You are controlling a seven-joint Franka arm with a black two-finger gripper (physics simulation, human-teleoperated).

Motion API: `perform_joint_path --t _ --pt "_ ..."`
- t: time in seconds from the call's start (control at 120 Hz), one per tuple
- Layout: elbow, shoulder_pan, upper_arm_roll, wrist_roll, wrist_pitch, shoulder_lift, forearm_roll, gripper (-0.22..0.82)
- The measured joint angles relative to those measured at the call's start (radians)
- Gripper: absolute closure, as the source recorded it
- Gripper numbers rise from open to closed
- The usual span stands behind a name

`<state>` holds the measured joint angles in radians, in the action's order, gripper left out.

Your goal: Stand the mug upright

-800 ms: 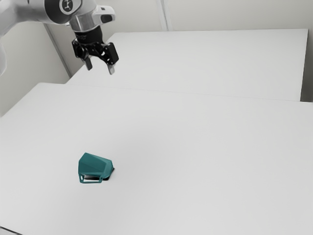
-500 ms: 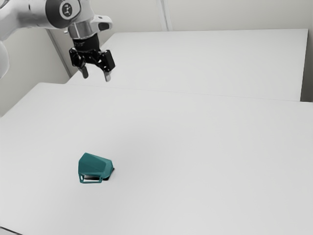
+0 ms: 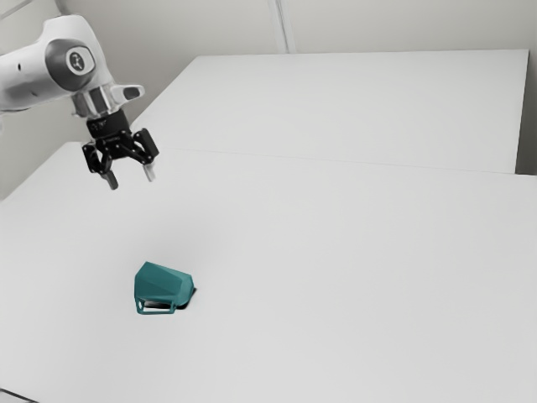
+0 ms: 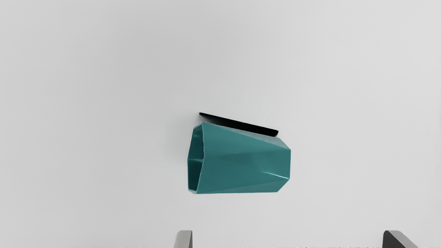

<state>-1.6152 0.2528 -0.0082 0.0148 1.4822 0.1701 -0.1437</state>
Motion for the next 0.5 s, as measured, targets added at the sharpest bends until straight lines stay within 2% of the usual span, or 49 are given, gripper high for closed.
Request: perform_joint_path --t 0.333,0.5 --pt "-0.099 -0.001 0.151 0.124 0.040 0.030 -0.146 0.00" --pt "-0.175 0.006 0.200 0.209 0.070 0.039 -0.199 0.00"
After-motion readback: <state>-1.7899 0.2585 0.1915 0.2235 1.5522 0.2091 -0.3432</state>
